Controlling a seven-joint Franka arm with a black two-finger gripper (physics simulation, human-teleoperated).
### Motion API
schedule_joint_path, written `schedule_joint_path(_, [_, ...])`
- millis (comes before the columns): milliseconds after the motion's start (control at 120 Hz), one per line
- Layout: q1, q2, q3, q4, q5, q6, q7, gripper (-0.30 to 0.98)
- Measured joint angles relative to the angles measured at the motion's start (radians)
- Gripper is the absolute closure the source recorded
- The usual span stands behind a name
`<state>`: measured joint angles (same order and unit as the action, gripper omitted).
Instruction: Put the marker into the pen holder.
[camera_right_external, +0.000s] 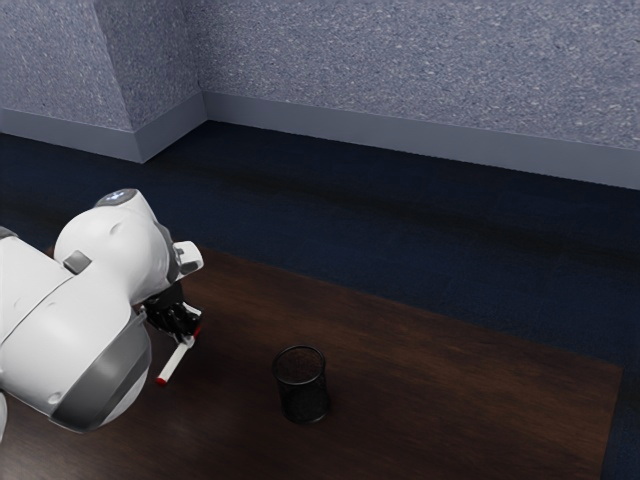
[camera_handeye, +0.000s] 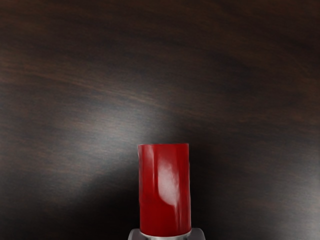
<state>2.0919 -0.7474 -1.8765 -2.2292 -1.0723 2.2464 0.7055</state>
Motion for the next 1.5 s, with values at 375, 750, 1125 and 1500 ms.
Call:
schedule_joint_path(375, [-0.009, 0.001, -0.006, 0.004, 0.0, -0.003, -0.014, 0.75])
schedule_joint_path(750, [-0.125, 0.028, 0.138, 0.034, 0.036, -0.021, -0.032, 0.79])
schedule_joint_path(1125, [-0.765, -0.024, 0.419, -0.029, -0.135, 0.123, -0.036, 0.79])
schedule_joint_path(1500, [-1.07, -0.127, 0.42, -0.173, -0.592, 0.545, 0.068, 0.79])
